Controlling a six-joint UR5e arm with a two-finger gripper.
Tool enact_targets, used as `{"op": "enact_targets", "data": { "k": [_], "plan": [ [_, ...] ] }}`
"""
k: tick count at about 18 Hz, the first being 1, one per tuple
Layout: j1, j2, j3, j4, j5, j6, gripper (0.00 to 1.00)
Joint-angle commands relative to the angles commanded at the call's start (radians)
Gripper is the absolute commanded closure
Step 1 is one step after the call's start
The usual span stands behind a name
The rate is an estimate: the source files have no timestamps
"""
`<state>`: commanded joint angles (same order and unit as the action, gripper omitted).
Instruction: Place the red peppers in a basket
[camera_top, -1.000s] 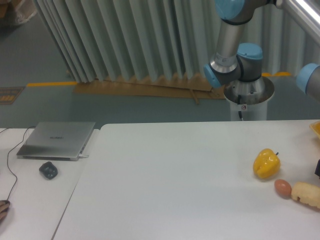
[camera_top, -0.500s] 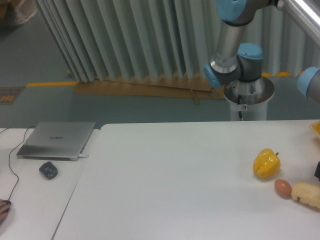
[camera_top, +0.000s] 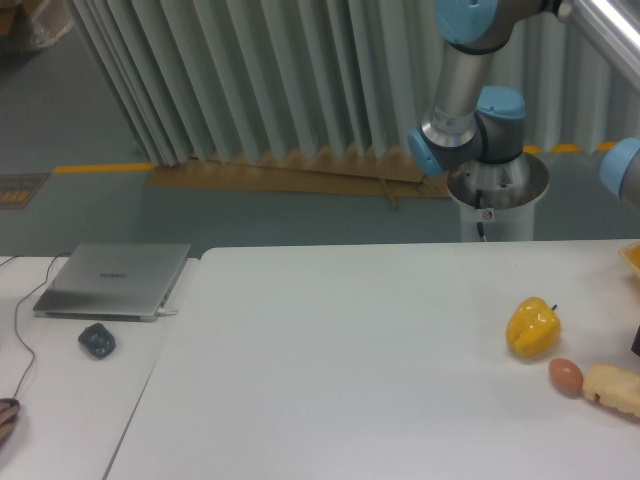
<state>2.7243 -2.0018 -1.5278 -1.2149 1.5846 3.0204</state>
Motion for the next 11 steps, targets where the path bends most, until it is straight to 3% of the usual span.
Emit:
{"op": "enact_targets", "data": {
  "k": [6, 11],
  "plan": [
    [0.0, -0.002, -0.003, -0.003, 0.002, 0.006, 0.0],
    [-0.011, -0.006, -0.005, -0.003, 0.005, -0.064, 0.0]
  ]
}}
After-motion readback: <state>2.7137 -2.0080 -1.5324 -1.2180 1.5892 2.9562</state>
